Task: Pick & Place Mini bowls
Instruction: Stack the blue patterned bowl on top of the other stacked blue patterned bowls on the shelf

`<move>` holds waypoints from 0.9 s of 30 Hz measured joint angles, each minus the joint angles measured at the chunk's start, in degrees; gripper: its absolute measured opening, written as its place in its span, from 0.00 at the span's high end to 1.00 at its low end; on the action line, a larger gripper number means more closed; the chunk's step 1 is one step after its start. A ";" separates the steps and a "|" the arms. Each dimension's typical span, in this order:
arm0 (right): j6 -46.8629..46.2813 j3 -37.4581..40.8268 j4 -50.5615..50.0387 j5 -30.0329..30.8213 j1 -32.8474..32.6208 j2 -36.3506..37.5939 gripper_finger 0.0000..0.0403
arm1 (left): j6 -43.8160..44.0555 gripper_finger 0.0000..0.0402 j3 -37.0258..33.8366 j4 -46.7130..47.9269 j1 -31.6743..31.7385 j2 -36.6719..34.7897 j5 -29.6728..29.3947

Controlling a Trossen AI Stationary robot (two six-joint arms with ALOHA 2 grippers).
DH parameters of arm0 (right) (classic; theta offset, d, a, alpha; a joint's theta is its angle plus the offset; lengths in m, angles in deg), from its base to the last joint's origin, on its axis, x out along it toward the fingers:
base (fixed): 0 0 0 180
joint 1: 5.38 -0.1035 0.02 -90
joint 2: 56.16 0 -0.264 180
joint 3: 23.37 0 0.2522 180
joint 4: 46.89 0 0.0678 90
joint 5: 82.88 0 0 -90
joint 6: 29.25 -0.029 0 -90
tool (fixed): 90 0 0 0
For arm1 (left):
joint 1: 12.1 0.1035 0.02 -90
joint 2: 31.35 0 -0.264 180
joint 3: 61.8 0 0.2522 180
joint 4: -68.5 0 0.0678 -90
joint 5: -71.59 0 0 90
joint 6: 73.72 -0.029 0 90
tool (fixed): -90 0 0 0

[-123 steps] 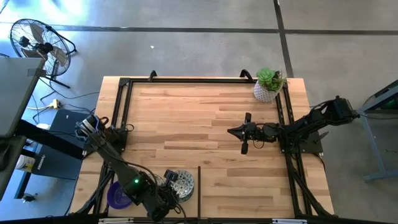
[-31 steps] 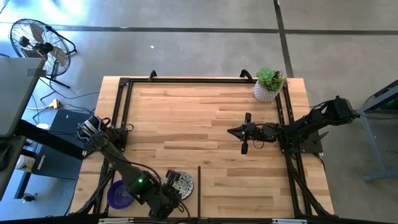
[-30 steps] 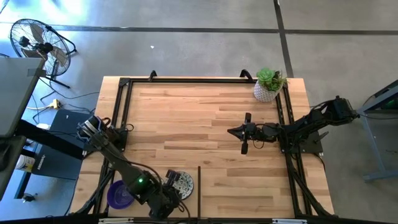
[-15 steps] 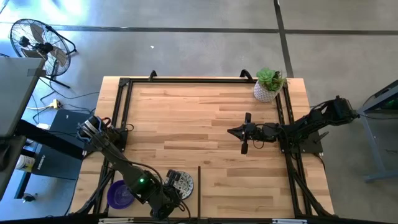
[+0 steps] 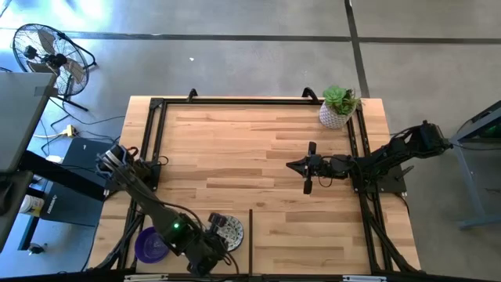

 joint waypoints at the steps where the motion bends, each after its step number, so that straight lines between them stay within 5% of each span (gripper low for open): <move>1: 0.00 0.00 0.00 0.00 0.02 0.00 1.00 | 0.00 1.00 0.04 -0.04 0.00 -0.35 0.06; 27: -0.02 0.00 0.05 0.00 0.00 0.00 1.00 | 0.00 1.00 -0.15 -1.80 0.00 -0.81 2.53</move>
